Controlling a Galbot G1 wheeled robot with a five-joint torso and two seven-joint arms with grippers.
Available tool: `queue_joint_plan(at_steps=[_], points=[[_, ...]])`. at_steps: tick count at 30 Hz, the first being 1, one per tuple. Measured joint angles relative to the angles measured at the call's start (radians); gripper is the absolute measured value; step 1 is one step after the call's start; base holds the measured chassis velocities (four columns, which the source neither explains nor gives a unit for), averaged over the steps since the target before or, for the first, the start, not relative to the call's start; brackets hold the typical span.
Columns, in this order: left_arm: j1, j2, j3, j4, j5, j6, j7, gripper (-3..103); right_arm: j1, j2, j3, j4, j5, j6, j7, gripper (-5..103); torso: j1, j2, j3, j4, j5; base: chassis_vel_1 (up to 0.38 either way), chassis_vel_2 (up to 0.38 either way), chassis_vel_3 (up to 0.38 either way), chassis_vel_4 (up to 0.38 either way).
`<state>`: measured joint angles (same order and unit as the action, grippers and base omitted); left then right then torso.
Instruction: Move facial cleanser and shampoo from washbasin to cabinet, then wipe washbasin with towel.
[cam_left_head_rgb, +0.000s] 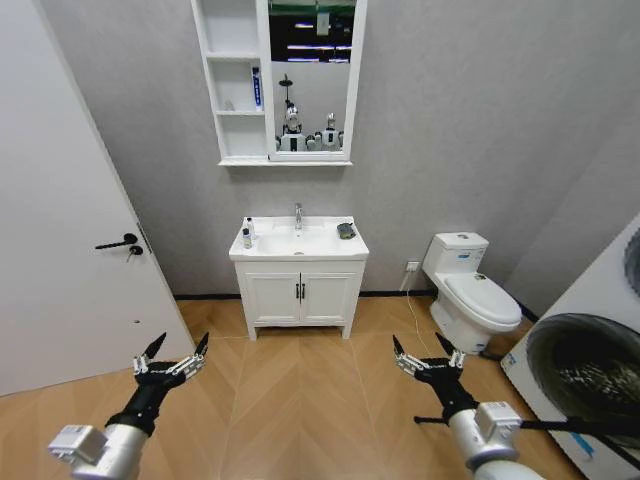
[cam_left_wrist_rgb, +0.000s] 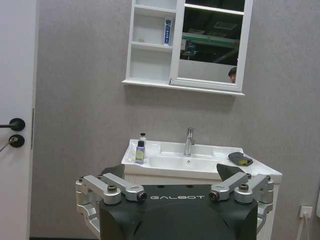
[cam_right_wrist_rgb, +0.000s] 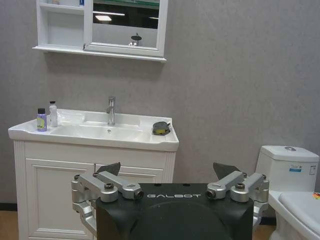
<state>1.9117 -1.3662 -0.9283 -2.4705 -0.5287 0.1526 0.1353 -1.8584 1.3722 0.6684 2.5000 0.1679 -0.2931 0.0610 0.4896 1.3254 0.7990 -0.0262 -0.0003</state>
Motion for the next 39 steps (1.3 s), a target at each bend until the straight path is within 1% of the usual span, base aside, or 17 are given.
queue_joint_plan(at_steps=[30, 33, 36, 37, 39], points=[[0.011, -0.009, -0.016, -0.015, 0.014, -0.004, 0.003, 100, 0.001, -0.004, -0.004, 0.000, 0.000, -0.004, 0.001, 100, 0.000, 0.000, 0.000, -0.0001, 0.0002, -0.006, 0.004, 0.003, -0.005], [0.010, -0.009, -0.010, -0.015, 0.015, -0.004, 0.003, 100, 0.000, -0.004, -0.003, 0.000, 0.000, -0.003, 0.001, 100, 0.000, 0.000, 0.000, 0.0005, 0.0001, -0.134, 0.104, 0.082, -0.083], [0.008, -0.011, -0.006, -0.014, 0.018, -0.004, 0.003, 100, 0.000, -0.005, -0.001, 0.000, 0.000, -0.003, 0.001, 100, 0.000, 0.000, 0.000, -0.0001, 0.0001, -0.111, 0.128, 0.092, -0.156], [0.007, -0.011, -0.005, -0.013, 0.019, -0.004, 0.003, 100, 0.000, -0.005, 0.000, 0.000, 0.000, -0.003, 0.000, 100, 0.000, 0.000, 0.000, -0.0008, -0.0008, -0.130, 0.101, 0.088, -0.145], [0.008, -0.012, -0.006, -0.012, 0.019, -0.005, 0.003, 100, -0.001, -0.006, 0.000, 0.000, -0.002, -0.002, -0.001, 100, 0.001, 0.000, 0.000, 0.0000, 0.0006, -0.049, 0.105, 0.099, -0.112]])
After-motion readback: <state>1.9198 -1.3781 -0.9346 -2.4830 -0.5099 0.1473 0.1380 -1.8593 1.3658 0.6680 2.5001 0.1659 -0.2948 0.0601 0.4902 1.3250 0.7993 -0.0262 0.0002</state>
